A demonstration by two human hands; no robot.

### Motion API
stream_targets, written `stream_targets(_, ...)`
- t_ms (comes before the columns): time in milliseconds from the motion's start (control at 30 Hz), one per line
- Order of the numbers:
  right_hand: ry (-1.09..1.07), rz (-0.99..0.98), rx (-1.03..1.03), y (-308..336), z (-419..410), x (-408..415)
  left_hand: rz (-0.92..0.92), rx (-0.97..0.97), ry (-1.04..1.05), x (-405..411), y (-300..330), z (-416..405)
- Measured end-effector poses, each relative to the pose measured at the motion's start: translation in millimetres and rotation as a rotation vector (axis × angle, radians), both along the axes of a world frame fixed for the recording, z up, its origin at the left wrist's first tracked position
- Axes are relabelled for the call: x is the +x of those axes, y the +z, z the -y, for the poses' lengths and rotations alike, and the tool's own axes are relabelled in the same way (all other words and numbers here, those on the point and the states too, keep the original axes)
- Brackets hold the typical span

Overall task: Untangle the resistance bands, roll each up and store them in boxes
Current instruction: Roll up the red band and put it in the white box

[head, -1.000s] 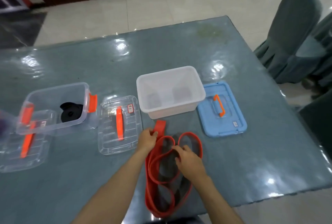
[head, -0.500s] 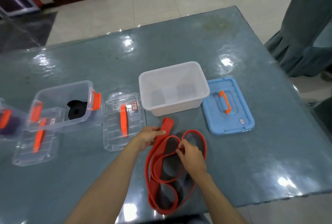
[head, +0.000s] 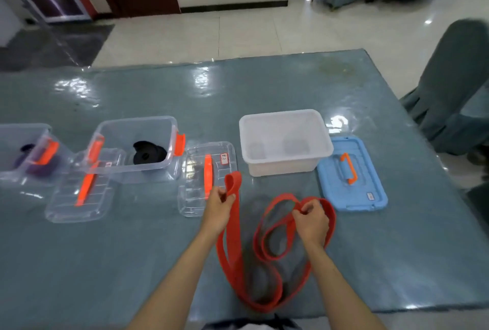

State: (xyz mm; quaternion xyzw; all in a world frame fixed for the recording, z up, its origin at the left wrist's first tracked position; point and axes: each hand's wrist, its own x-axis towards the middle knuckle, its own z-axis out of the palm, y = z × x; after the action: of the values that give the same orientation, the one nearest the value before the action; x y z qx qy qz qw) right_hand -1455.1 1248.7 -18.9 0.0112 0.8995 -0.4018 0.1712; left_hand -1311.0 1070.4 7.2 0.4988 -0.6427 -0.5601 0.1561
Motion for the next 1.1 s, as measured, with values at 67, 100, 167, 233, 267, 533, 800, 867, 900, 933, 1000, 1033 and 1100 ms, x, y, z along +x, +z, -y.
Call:
stream_targets(67, -0.022, -0.014, 0.027, 6.1, 0.1, 1.9, -0.047, -0.012, 0.062, 14.0, 5.5, 2.0)
stream_targets(100, -0.027, -0.023, 0.041, 7.0, -1.0, 3.7, -0.077, -0.014, 0.091, 20.6, 8.3, 2.5)
stream_targets(167, 0.013, -0.043, 0.05, 5.4, -4.7, 8.1, -0.138, -0.007, 0.13, 31.1, 14.8, 1.6)
stream_targets(233, 0.164, -0.027, 0.043, 0.2, -6.9, 15.0, -0.195, -0.013, 0.155, 40.4, 20.6, -0.7)
stream_targets(267, 0.254, 0.003, 0.053, -2.2, -7.2, 19.2, -0.214, -0.015, 0.161, 43.6, 22.7, -2.8)
stream_targets(533, 0.454, -0.002, -0.114, 29.9, -10.7, 57.6, -0.333, -0.051, 0.022, 50.5, 25.0, -30.4)
stream_targets(800, 0.576, 0.042, -0.583, 136.9, 15.1, 71.5, -0.442, -0.112, -0.047, 32.1, 46.7, -66.9)
stream_targets(867, 0.637, -0.079, -0.509, 143.8, 13.3, 67.0, -0.433, -0.132, -0.054, 23.3, 52.6, -79.1)
stream_targets(900, 0.641, -0.14, -0.487, 145.4, 11.0, 62.9, -0.421, -0.146, -0.058, 18.3, 55.2, -84.5)
stream_targets(933, 0.634, -0.182, -0.488, 147.9, 7.7, 58.1, -0.412, -0.16, -0.06, 13.3, 57.9, -89.9)
stream_targets(1000, 0.625, -0.198, -0.521, 155.0, -0.4, 45.7, -0.406, -0.185, -0.062, 2.5, 64.4, -98.9)
stream_targets(1033, 0.635, -0.174, -0.535, 160.1, -5.1, 38.0, -0.405, -0.199, -0.065, -2.3, 68.1, -104.0)
stream_targets(1100, 0.653, -0.105, -0.579, 170.4, -14.0, 21.6, -0.42, -0.24, -0.068, -9.9, 77.1, -114.6)
